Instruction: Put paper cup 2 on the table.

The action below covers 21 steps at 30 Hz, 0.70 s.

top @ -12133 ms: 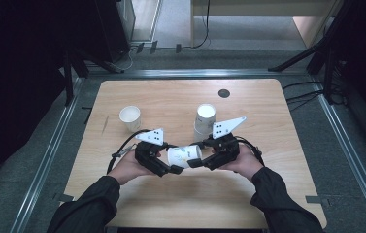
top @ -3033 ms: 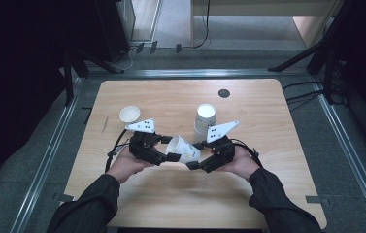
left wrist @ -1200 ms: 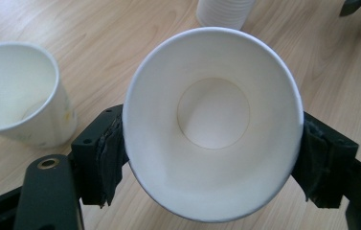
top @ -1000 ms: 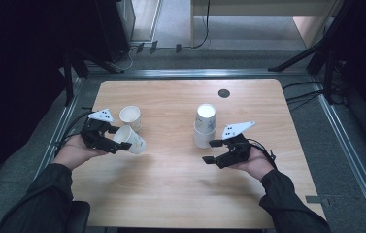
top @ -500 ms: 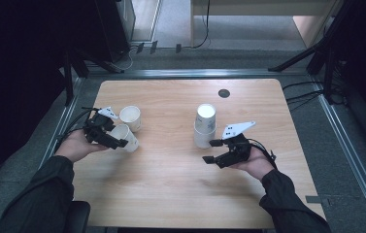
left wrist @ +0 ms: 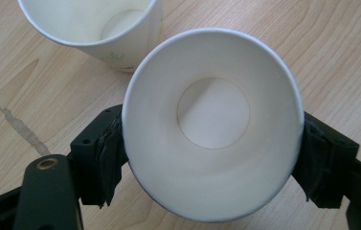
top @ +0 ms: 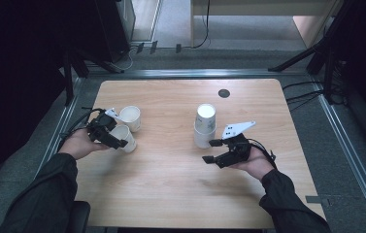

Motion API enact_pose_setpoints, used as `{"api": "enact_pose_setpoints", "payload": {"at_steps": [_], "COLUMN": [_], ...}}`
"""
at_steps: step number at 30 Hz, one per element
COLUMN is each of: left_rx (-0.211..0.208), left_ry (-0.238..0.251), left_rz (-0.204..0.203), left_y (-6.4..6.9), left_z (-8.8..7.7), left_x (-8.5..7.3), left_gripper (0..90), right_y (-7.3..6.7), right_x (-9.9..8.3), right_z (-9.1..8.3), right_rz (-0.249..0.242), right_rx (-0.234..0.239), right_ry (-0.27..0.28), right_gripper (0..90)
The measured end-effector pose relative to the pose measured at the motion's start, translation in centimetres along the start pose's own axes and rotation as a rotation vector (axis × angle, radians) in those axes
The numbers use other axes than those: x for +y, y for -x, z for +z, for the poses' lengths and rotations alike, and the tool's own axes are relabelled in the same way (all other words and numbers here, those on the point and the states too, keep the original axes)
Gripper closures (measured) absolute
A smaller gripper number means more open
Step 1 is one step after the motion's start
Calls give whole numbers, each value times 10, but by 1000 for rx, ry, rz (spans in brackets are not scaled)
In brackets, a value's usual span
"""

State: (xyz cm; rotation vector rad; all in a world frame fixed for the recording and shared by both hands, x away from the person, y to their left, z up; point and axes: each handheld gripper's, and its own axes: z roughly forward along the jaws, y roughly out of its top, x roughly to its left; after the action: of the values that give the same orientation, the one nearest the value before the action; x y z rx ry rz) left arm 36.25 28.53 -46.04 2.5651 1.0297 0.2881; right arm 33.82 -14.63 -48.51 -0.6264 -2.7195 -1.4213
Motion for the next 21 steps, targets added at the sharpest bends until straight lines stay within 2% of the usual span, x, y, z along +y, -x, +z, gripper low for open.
{"api": "enact_pose_setpoints", "payload": {"at_steps": [9, 21], "left_rx": [0, -25], "left_ry": [1, 0], "left_rz": [-14, -12], "left_y": [1, 2], "left_z": [5, 6], "left_x": [-1, 1], "left_gripper": [207, 188], "right_y": [0, 0], "right_x": [0, 1], "right_z": [-1, -1], "right_rz": [4, 0], "right_rx": [-2, -1], "right_ry": [6, 8], "right_gripper": [300, 302]}}
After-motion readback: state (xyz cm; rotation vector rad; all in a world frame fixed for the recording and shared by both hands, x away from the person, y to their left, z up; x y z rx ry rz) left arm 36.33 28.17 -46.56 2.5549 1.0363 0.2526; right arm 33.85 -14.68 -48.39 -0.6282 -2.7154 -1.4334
